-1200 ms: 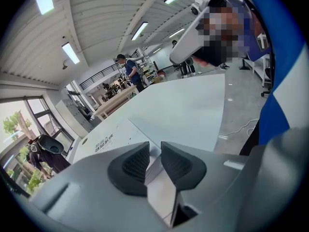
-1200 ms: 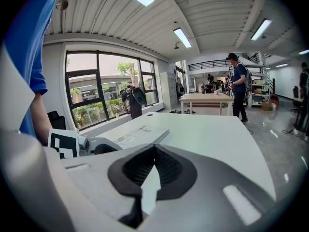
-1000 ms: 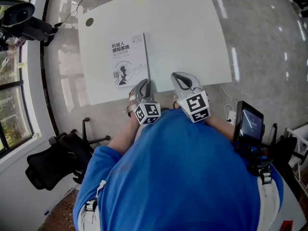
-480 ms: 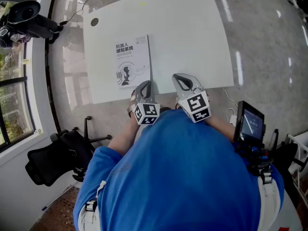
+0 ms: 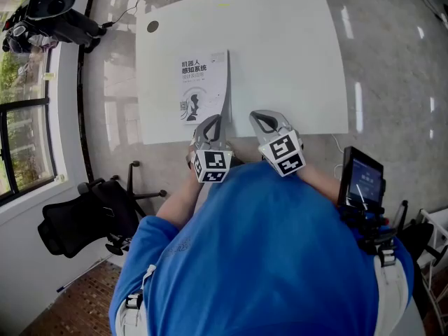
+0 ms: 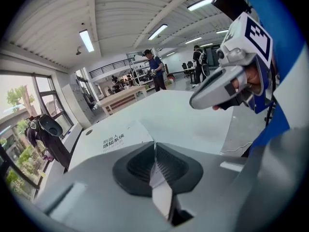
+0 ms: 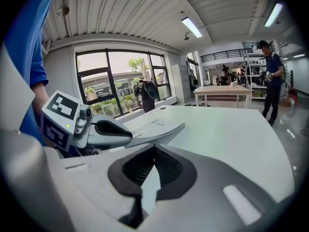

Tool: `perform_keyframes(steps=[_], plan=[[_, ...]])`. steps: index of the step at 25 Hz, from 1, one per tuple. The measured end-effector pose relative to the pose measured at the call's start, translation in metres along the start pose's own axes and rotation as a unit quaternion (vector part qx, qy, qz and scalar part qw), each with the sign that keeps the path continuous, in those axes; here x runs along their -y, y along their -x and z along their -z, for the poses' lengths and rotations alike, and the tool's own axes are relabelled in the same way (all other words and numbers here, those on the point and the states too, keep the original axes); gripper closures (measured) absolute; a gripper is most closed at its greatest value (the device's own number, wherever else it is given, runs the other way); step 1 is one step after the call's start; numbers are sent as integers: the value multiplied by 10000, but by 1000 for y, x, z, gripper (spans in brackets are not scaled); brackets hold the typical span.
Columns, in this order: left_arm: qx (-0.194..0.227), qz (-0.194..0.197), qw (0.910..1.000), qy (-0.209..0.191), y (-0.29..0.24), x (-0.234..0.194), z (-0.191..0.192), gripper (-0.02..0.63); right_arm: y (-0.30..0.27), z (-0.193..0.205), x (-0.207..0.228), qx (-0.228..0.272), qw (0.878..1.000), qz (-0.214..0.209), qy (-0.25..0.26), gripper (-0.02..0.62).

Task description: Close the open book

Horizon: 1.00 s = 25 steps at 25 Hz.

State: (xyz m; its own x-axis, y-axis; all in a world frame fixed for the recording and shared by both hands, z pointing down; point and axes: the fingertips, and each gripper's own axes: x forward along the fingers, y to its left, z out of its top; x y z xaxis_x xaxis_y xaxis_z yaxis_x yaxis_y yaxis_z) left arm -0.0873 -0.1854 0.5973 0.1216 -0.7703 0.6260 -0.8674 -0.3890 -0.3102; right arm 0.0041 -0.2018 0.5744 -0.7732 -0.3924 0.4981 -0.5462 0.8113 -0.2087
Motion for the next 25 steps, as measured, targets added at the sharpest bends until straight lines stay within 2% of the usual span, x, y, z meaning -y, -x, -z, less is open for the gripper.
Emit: perform_keyframes(steps=[5, 14, 19, 25], plan=[[234, 25, 9994, 273, 8, -18, -4, 588, -30, 11, -18, -342, 9990, -215, 196, 592], [689, -4, 9952, 699, 33, -57, -20, 588, -68, 26, -37, -1224, 9896, -285, 705, 592], [870, -122, 9914, 969, 52, -96, 8, 588, -105, 42, -66, -1598, 9825, -239, 930, 592], [934, -266, 9885, 1160, 64, -129, 29, 588, -118, 50, -72, -1901, 9768, -89, 980, 592]])
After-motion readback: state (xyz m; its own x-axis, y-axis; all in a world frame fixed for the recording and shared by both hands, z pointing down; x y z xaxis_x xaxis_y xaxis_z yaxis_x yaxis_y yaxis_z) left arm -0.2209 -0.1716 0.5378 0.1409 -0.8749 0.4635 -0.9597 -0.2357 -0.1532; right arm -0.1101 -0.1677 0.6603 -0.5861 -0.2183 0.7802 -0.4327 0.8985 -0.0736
